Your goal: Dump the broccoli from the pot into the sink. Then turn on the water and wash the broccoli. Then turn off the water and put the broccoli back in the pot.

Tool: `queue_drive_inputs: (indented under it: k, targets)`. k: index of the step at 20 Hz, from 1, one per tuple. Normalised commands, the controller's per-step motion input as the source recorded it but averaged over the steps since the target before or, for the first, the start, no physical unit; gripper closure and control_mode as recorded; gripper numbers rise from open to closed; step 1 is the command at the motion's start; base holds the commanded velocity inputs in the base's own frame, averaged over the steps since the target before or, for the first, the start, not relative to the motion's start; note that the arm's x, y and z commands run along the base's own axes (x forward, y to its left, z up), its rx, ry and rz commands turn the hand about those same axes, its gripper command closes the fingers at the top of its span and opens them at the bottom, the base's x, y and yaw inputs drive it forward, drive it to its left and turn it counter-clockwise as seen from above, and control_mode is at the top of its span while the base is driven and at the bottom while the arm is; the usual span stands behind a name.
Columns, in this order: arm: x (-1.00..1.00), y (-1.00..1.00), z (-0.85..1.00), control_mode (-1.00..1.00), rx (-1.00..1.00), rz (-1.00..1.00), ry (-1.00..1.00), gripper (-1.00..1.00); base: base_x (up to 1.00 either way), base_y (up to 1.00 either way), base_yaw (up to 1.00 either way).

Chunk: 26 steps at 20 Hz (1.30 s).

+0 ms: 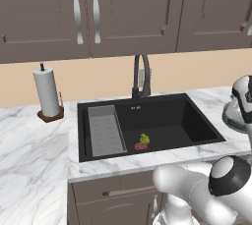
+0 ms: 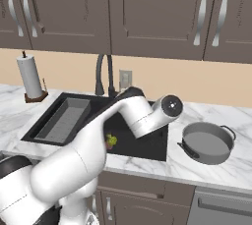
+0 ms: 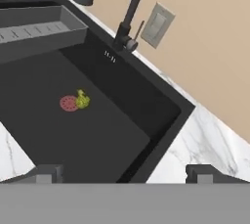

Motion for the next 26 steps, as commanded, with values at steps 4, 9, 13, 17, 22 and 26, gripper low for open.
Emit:
queue_drive_inputs:
  k: [4, 9, 13, 17, 22, 26]
  targets:
    - [0.49, 0.48, 0.00, -1.00, 0.19, -0.11, 0.00, -1.00, 0.00, 0.00, 0.00]
    - [0.17, 0.39, 0.00, -1.00, 0.26, -0.07, 0.00, -1.00, 0.00, 0.00, 0.00]
    - [0.00, 0.40, 0.00, -1.00, 0.29, -0.04, 0.00, -1.00, 0.00, 0.00, 0.00]
    - [0.01, 0.42, 0.00, -1.00, 0.29, -0.01, 0.00, -1.00, 0.00, 0.00, 0.00]
    - [0.32, 0.41, 0.00, -1.00, 0.25, 0.00, 0.00, -1.00, 0.00, 0.00, 0.00]
    - [0.57, 0.33, 0.00, -1.00, 0.19, 0.00, -0.01, -1.00, 0.00, 0.00, 0.00]
